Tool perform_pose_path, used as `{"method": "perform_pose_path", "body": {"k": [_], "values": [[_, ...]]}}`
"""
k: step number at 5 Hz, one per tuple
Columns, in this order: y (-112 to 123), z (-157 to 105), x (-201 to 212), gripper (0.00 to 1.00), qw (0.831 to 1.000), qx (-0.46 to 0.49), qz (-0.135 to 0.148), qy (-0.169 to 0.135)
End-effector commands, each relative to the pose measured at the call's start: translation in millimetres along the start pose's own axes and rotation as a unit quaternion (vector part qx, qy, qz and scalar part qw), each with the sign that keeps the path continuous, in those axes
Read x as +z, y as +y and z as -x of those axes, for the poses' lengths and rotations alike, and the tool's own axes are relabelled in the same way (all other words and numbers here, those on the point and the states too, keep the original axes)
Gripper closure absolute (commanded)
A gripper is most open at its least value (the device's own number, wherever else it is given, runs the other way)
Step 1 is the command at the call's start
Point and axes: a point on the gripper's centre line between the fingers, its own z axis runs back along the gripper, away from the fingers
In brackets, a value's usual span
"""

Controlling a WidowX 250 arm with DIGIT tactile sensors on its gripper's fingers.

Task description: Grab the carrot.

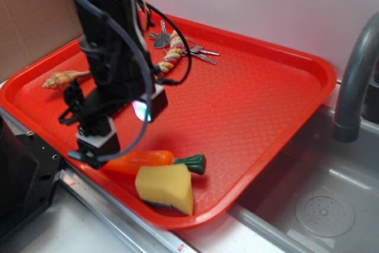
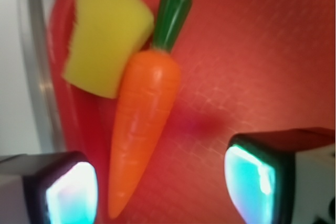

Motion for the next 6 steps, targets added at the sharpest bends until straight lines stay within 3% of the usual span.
{"method": "perform_pose_path", "body": {"k": [1, 2, 3, 4, 5, 6], "values": [[16.4, -18.0, -12.7, 0.00, 0.998, 0.020, 0.012, 0.063], [28.4, -13.0, -13.0, 0.69, 0.993, 0.075, 0.023, 0.088], [33.4, -2.0, -11.1, 1.00, 0.992, 0.095, 0.014, 0.079], [31.6, 3.7, -11.1, 1.00, 0.991, 0.103, 0.017, 0.078], [26.2, 21.0, 33.8, 1.00, 0.982, 0.174, -0.008, 0.069], [21.6, 58.9, 81.6, 1.00, 0.955, 0.293, -0.035, 0.012]]}}
